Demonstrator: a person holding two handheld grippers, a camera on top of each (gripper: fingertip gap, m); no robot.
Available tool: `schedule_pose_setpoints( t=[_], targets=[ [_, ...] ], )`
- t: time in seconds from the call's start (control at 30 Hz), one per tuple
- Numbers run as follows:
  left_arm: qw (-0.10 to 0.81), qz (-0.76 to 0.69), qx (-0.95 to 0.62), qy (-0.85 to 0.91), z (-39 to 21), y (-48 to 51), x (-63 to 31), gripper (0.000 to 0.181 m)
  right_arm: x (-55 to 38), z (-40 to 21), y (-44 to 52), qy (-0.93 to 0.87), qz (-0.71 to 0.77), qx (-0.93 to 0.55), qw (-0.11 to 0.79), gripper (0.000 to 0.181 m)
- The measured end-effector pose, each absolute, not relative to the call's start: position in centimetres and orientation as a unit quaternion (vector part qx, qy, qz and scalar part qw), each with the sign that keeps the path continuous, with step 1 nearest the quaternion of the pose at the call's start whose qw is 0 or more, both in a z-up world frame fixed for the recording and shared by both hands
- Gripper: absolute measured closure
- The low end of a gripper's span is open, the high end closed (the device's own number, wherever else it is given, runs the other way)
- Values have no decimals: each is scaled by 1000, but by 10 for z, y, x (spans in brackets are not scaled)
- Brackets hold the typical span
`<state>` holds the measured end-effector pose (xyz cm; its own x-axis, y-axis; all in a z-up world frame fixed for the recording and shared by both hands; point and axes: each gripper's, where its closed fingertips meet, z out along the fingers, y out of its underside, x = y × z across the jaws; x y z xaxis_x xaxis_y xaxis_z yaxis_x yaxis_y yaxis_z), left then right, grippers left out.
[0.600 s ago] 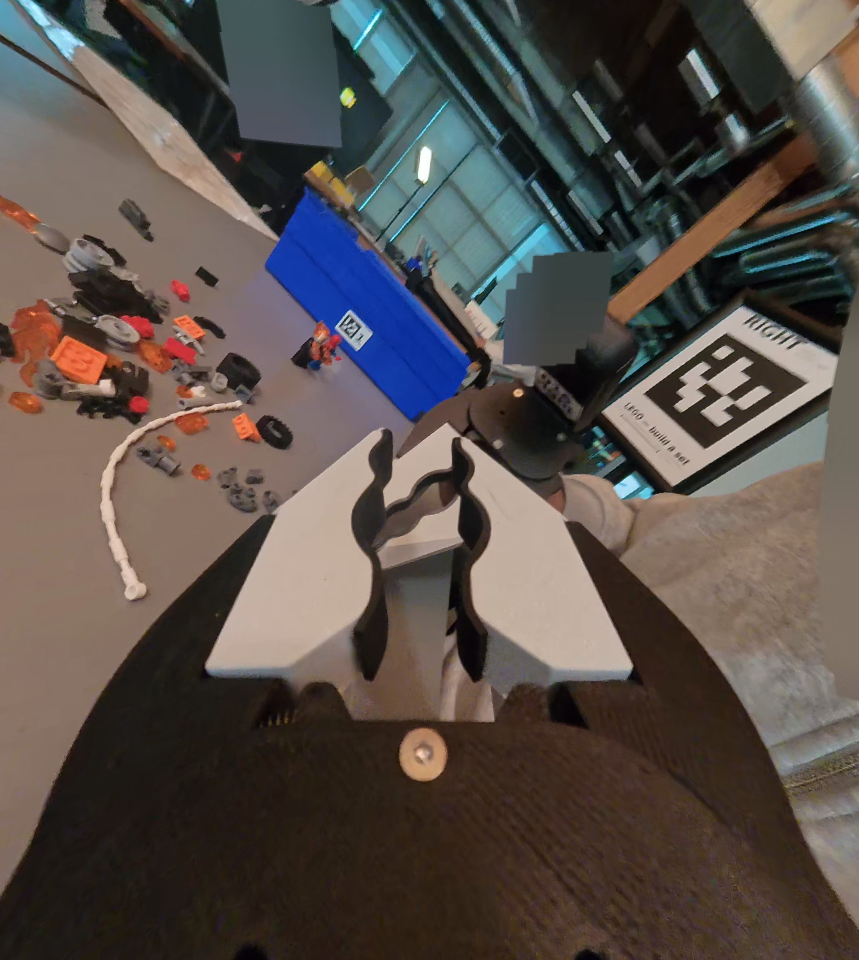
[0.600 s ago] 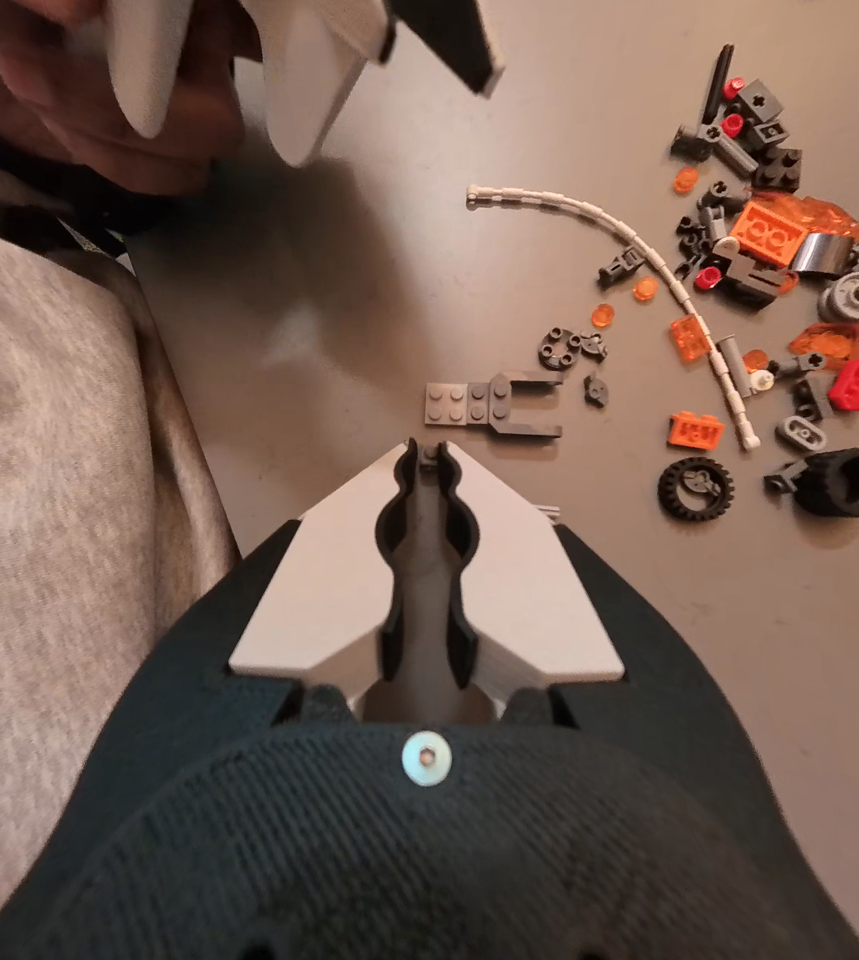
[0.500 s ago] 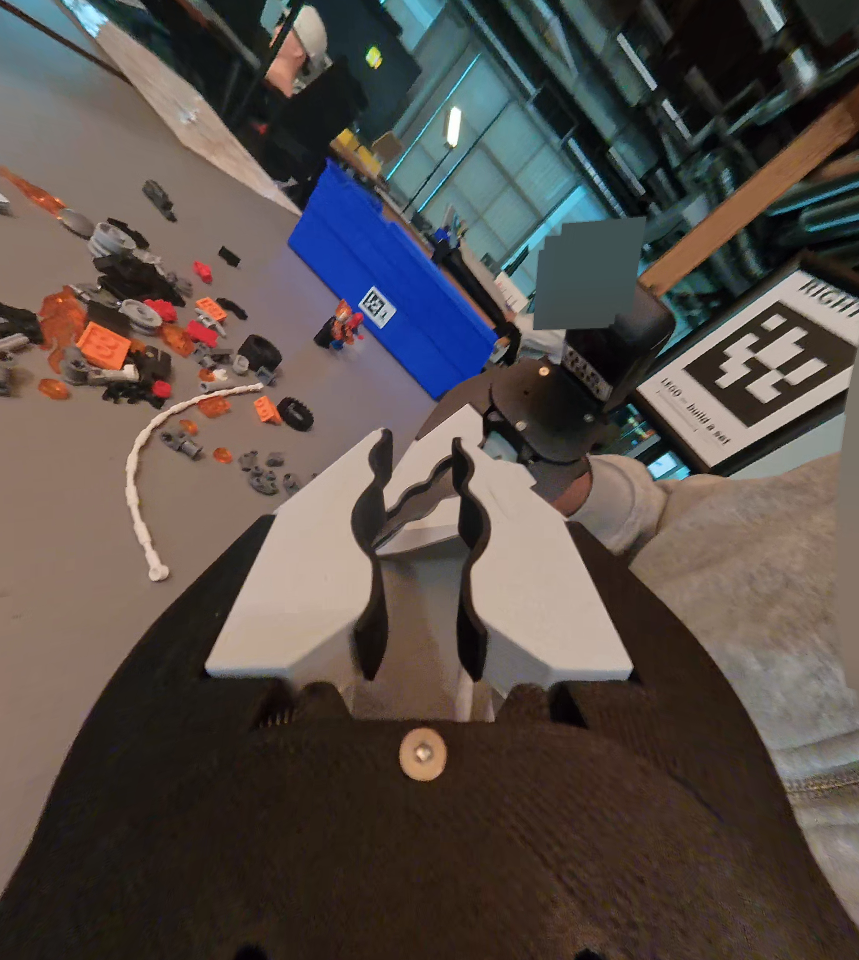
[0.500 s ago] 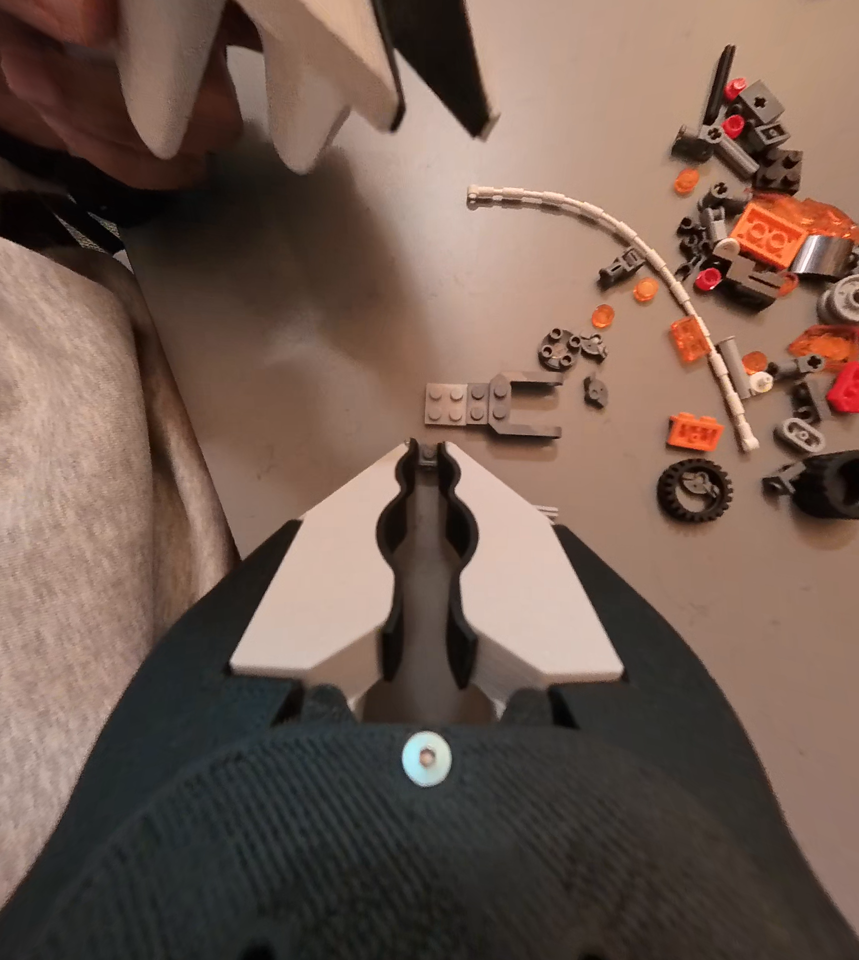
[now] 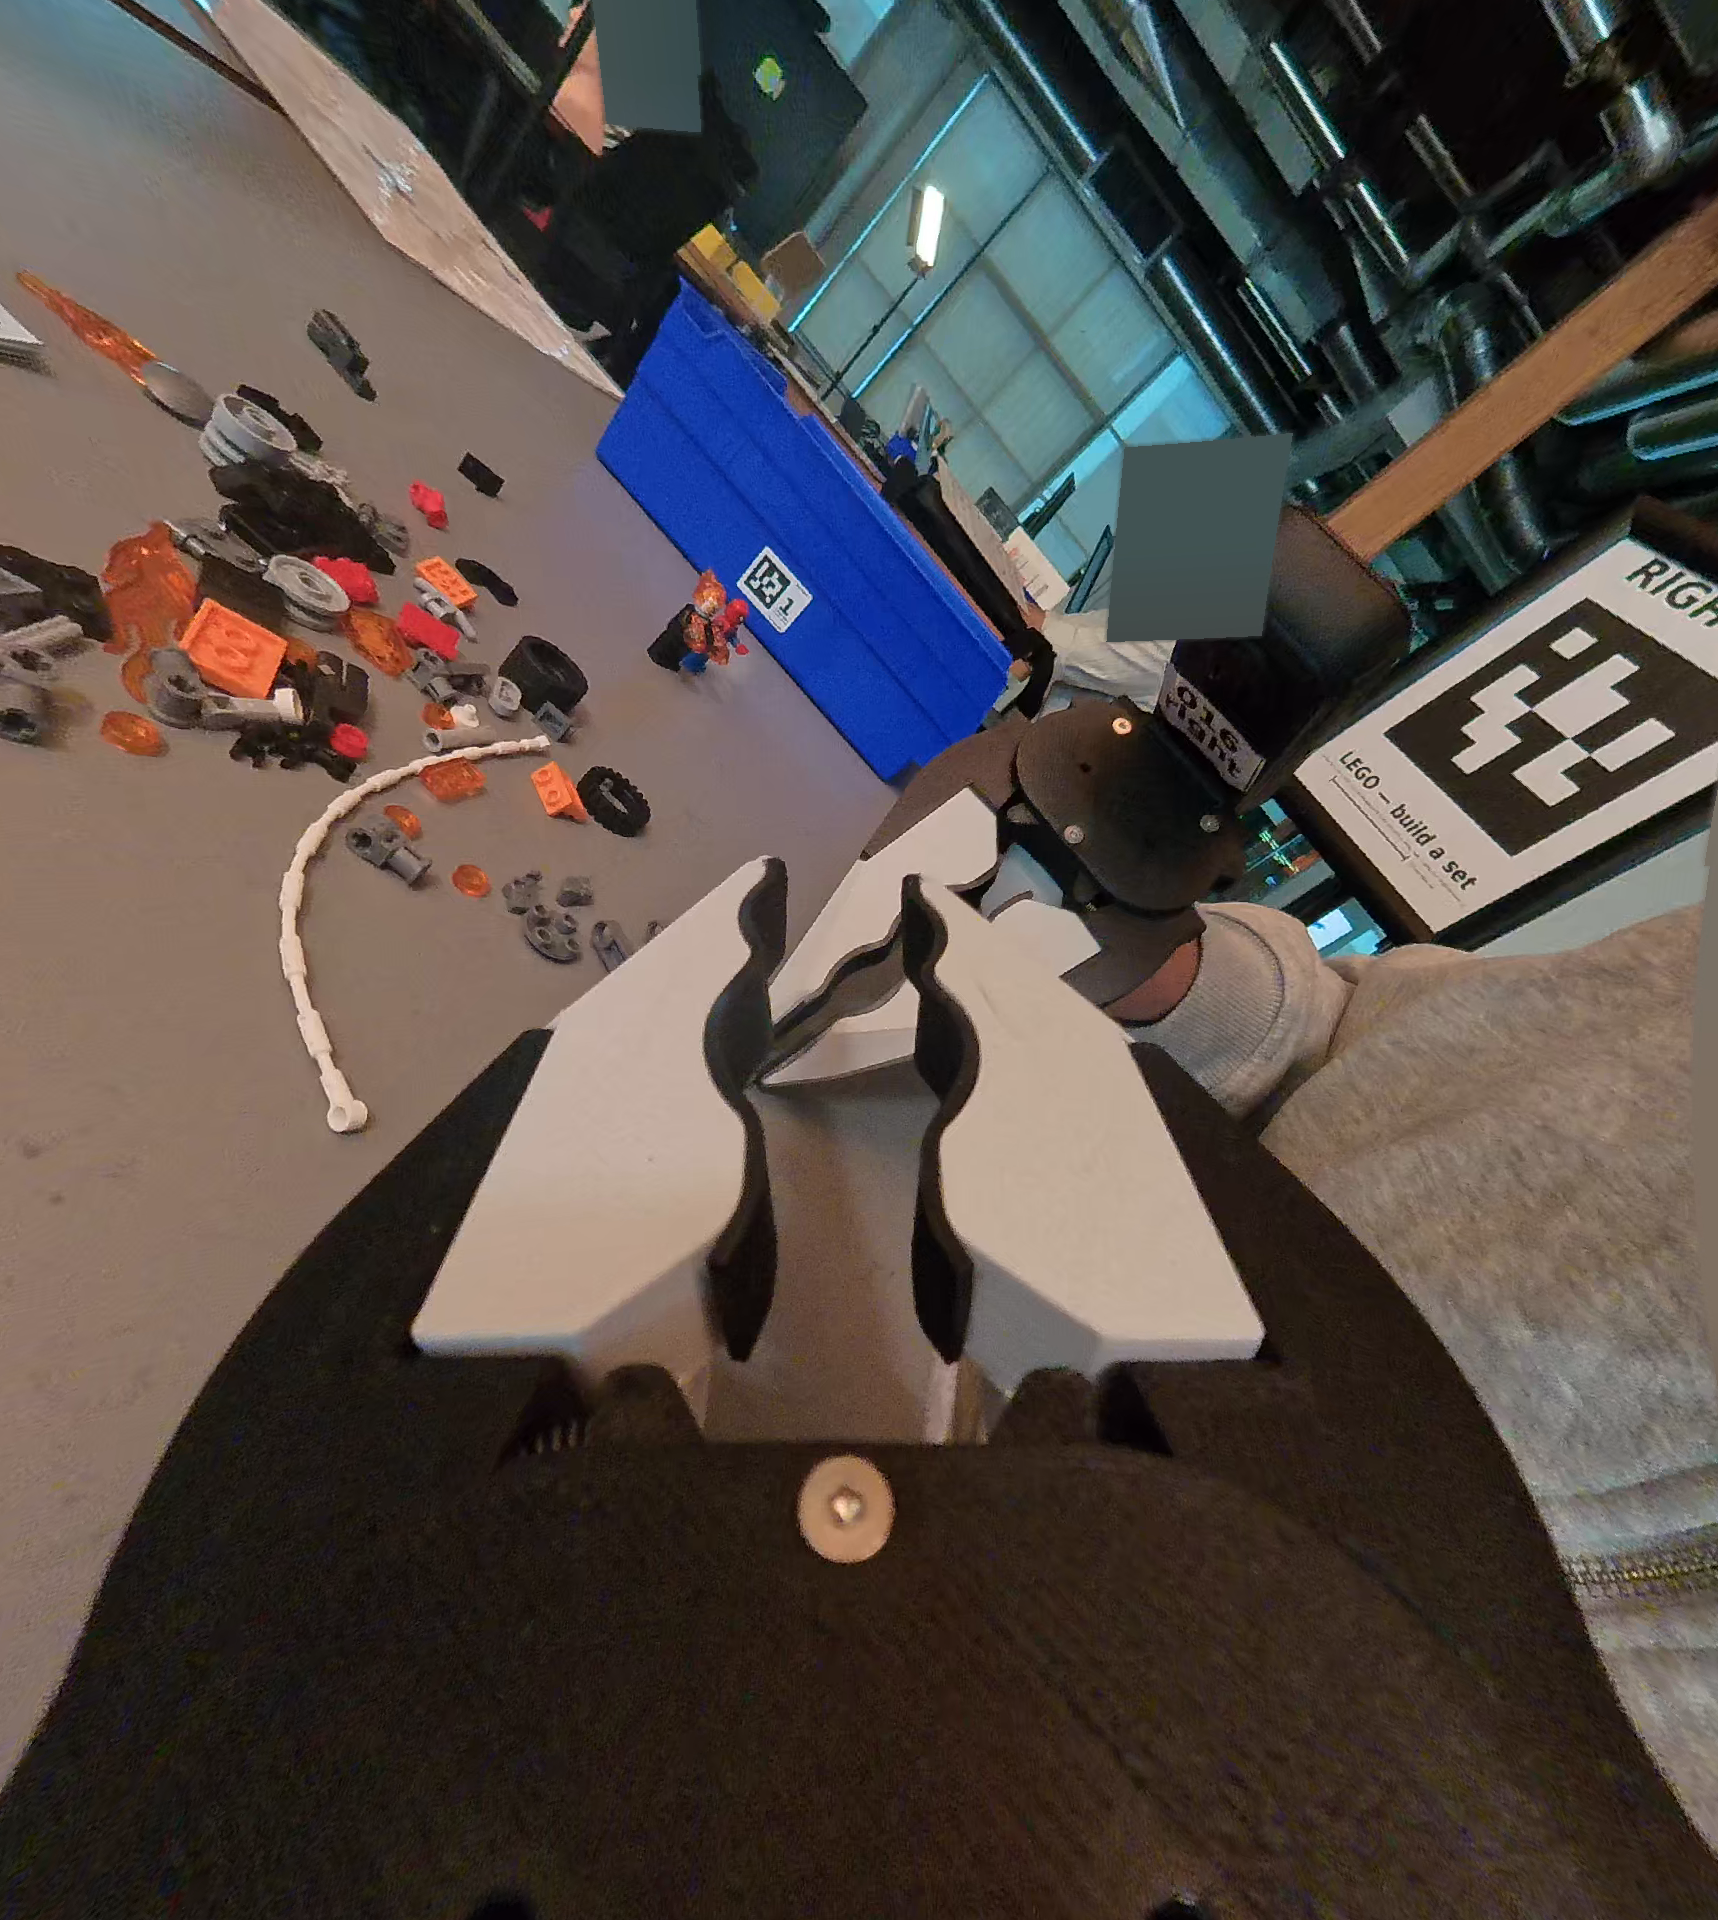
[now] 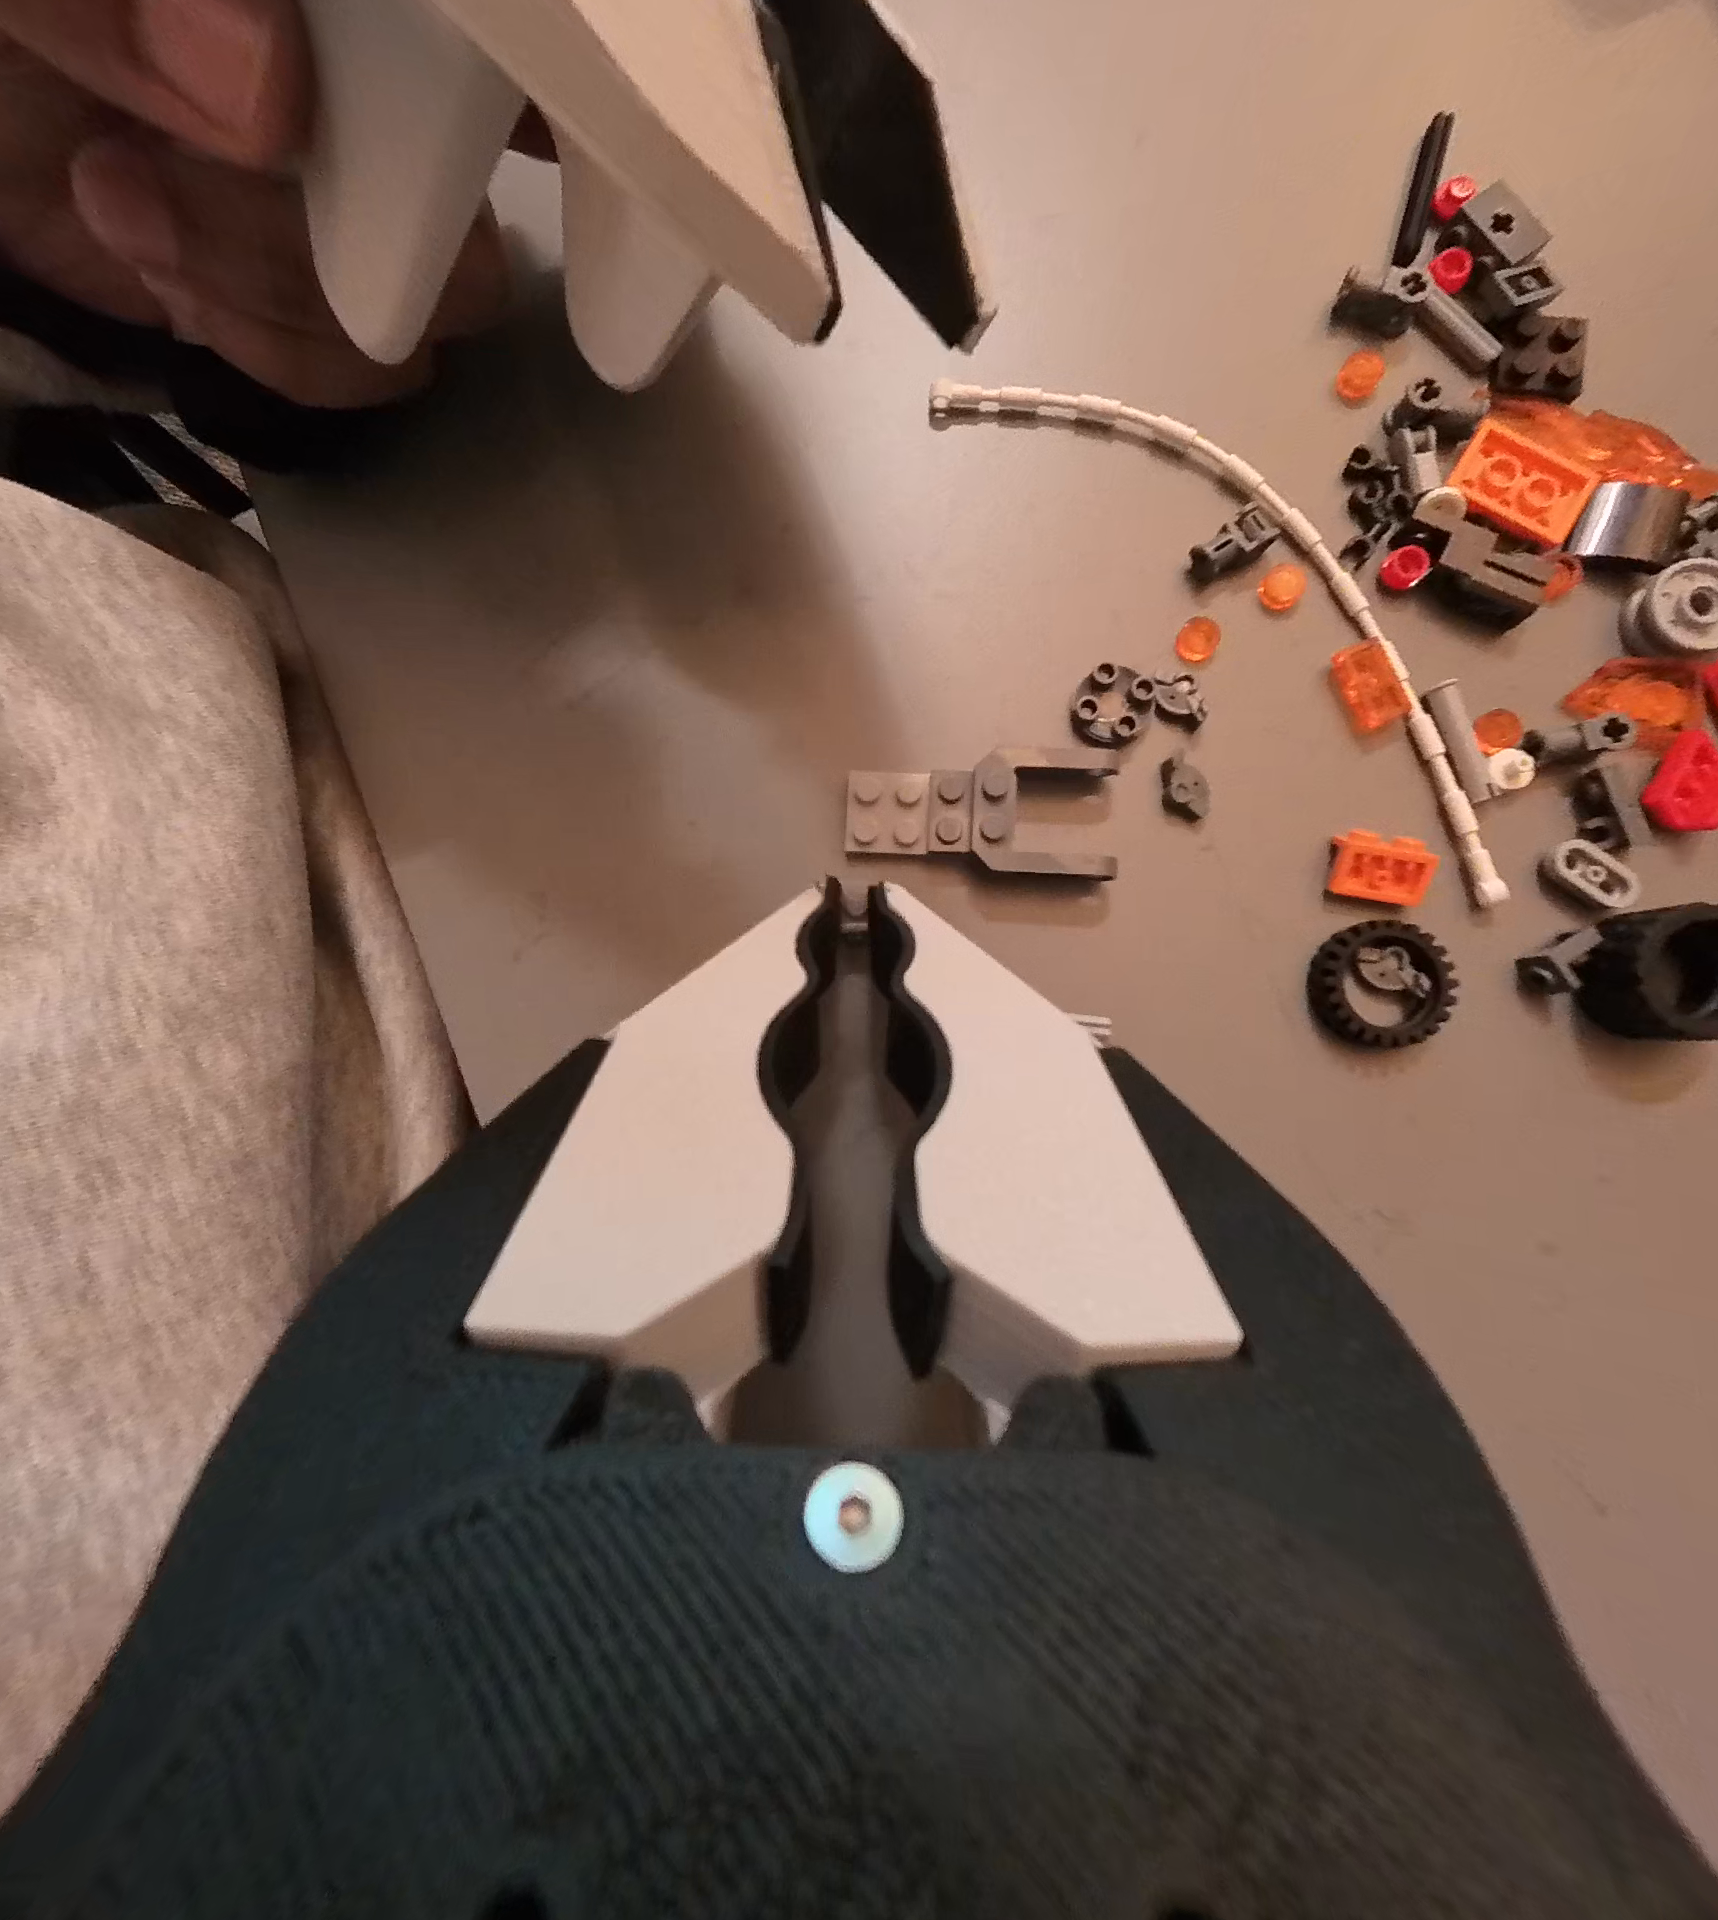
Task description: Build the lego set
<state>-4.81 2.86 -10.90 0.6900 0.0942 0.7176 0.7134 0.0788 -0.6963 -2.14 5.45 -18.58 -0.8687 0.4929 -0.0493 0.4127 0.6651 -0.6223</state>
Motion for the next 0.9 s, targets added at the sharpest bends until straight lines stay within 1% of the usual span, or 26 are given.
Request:
schedule_pose_setpoints(
  t=[0.47, 0.63, 0.67, 0.73, 0.77, 0.9],
  targets=[
    [665, -241, -631, -319, -108, 27, -49, 161, -24, -186, 53, -916, 316, -237, 73, 180],
    [661, -239, -633, -323, -110, 28, -49, 161, -32, -176, 51, -907, 332, -246, 86, 179],
    [656, -236, -638, -327, -112, 28, -50, 162, -33, -176, 50, -906, 332, -247, 88, 180],
    [628, -212, -661, -352, -125, 27, -54, 172, -35, -178, 50, -908, 326, -249, 90, 180],
    [611, -200, -676, -360, -132, 27, -56, 174, -36, -179, 50, -908, 323, -250, 89, 180],
    [565, -185, -715, -367, -147, 28, -52, 176, -36, -181, 48, -911, 318, -249, 84, 179]
  ],
)
